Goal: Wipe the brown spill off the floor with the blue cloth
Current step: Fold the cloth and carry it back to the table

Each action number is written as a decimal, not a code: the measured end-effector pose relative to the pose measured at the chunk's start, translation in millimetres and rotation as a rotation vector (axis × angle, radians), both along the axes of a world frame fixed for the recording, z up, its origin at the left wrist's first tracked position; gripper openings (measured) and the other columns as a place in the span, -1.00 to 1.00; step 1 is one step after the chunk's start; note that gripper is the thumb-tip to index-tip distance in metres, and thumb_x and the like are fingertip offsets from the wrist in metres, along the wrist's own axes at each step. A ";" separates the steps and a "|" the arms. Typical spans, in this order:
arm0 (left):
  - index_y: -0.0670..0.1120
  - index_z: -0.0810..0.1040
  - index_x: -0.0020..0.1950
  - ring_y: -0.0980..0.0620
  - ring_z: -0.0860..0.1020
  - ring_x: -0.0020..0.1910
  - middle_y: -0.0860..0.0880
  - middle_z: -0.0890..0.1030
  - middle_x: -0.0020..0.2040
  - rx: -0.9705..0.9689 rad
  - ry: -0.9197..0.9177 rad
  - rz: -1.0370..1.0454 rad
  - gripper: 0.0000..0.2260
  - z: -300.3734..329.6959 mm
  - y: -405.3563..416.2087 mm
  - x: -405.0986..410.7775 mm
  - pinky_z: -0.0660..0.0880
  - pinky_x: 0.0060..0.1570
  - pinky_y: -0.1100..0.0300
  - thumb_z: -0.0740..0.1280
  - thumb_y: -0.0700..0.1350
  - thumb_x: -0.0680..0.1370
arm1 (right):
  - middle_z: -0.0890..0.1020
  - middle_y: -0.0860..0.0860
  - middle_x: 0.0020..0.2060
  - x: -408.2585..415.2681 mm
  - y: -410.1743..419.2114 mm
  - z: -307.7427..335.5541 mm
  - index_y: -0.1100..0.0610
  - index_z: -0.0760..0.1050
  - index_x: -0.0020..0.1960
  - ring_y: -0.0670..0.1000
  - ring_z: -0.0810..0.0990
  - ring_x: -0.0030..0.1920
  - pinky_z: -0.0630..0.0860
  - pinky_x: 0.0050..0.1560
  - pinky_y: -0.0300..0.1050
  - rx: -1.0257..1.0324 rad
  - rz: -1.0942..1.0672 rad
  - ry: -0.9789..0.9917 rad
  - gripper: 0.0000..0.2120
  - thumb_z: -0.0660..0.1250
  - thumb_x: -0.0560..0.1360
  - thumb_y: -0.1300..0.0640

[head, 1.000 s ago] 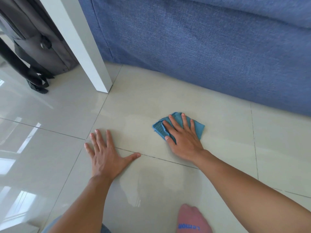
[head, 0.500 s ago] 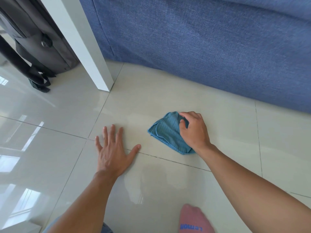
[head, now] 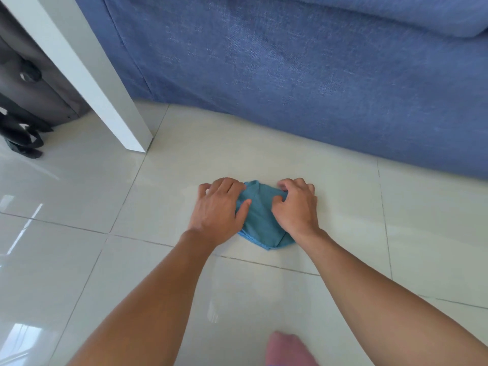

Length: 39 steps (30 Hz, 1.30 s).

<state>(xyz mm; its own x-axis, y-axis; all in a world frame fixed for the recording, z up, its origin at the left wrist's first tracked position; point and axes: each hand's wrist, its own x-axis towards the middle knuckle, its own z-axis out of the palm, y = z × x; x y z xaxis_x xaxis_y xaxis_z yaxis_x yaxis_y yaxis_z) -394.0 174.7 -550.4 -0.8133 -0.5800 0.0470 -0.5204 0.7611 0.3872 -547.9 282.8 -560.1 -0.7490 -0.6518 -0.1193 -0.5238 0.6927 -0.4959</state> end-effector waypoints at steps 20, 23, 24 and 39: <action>-0.05 0.50 0.09 -0.15 0.44 0.14 -0.07 0.50 0.08 0.290 -0.181 0.143 -0.84 10.4 -2.2 -34.5 0.41 0.09 0.02 0.19 -0.01 0.66 | 0.55 -0.07 -0.15 -4.6 14.2 19.5 0.02 0.51 -0.21 -0.01 0.53 -0.13 0.48 -0.19 -0.09 -0.089 -0.123 -0.270 -0.89 0.27 0.43 0.20; -0.01 0.42 -0.04 -0.05 0.48 -0.20 -0.03 0.51 -0.19 0.604 0.024 0.229 -0.87 20.8 0.0 -24.0 0.39 -0.26 0.10 0.16 -0.04 0.67 | 0.62 -0.03 -0.25 -3.2 16.3 29.2 0.04 0.53 -0.17 -0.05 0.50 -0.29 0.44 -0.28 -0.15 -0.261 -0.174 -0.404 -0.89 0.29 0.45 0.23; -0.01 0.42 -0.01 -0.01 0.47 -0.24 -0.02 0.52 -0.20 0.649 0.087 0.241 -0.88 31.0 2.0 -18.5 0.38 -0.29 0.12 0.16 -0.05 0.68 | 0.63 -0.03 -0.24 -0.6 17.5 37.1 0.04 0.54 -0.14 -0.05 0.52 -0.27 0.43 -0.28 -0.20 -0.331 -0.173 -0.449 -0.87 0.30 0.47 0.25; 0.14 0.57 0.28 -0.05 0.62 0.11 -0.05 0.57 0.19 1.032 0.363 0.358 -0.58 110.7 -11.2 47.4 0.60 -0.15 0.17 0.34 -0.33 0.58 | 0.67 0.16 0.21 0.9 -10.8 103.4 0.05 0.69 0.13 0.11 0.68 0.12 0.56 0.29 0.05 -0.339 0.152 -1.000 -0.67 0.44 0.48 0.39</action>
